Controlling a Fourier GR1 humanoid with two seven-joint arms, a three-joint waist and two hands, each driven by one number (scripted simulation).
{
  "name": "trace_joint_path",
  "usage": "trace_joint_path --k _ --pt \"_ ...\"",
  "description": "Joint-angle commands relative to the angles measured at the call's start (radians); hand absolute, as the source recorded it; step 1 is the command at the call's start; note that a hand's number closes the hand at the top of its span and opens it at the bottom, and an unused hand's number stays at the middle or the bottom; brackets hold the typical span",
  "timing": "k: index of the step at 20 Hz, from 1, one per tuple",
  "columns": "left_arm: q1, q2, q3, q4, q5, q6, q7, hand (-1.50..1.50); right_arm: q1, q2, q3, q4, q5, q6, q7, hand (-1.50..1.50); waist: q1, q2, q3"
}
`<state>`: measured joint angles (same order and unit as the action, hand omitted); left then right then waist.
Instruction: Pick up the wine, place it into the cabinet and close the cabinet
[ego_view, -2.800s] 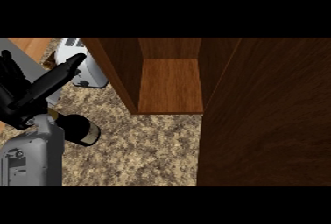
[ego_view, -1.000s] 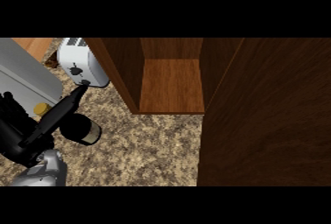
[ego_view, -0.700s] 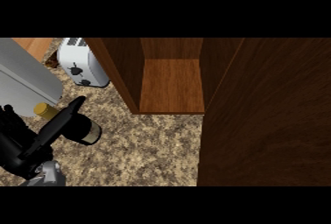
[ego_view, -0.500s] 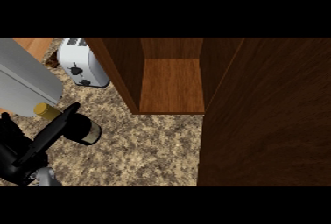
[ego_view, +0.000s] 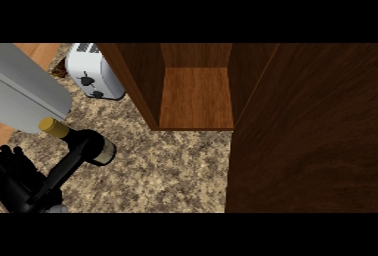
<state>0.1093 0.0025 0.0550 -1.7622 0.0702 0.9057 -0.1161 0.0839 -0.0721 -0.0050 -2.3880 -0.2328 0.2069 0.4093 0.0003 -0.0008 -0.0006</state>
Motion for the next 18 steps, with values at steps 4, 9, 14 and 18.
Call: trace_joint_path --k 4,9,14,18 --pt "0.007 -0.002 -0.026 0.081 0.094 0.0 -0.107 -1.5 -0.092 -0.031 -0.05 0.01 -0.072 -0.016 0.08 -1.5 0.001 0.001 0.0" --pt "-0.013 -0.002 0.022 0.246 0.221 -0.069 -0.274 -1.5 0.058 -0.003 0.006 -0.121 -0.04 0.012 0.068 -1.5 -0.005 0.0 0.0" --pt "0.03 0.004 0.147 0.304 0.304 -0.254 -0.334 -1.5 0.053 0.018 -0.004 -0.013 -0.011 0.039 -0.049 -1.5 -0.001 0.0 0.0" --pt "-0.038 -0.002 0.16 0.414 0.348 -0.248 -0.401 -1.5 -0.038 0.015 0.002 0.025 0.021 -0.002 0.003 -1.5 0.0 0.001 0.0"
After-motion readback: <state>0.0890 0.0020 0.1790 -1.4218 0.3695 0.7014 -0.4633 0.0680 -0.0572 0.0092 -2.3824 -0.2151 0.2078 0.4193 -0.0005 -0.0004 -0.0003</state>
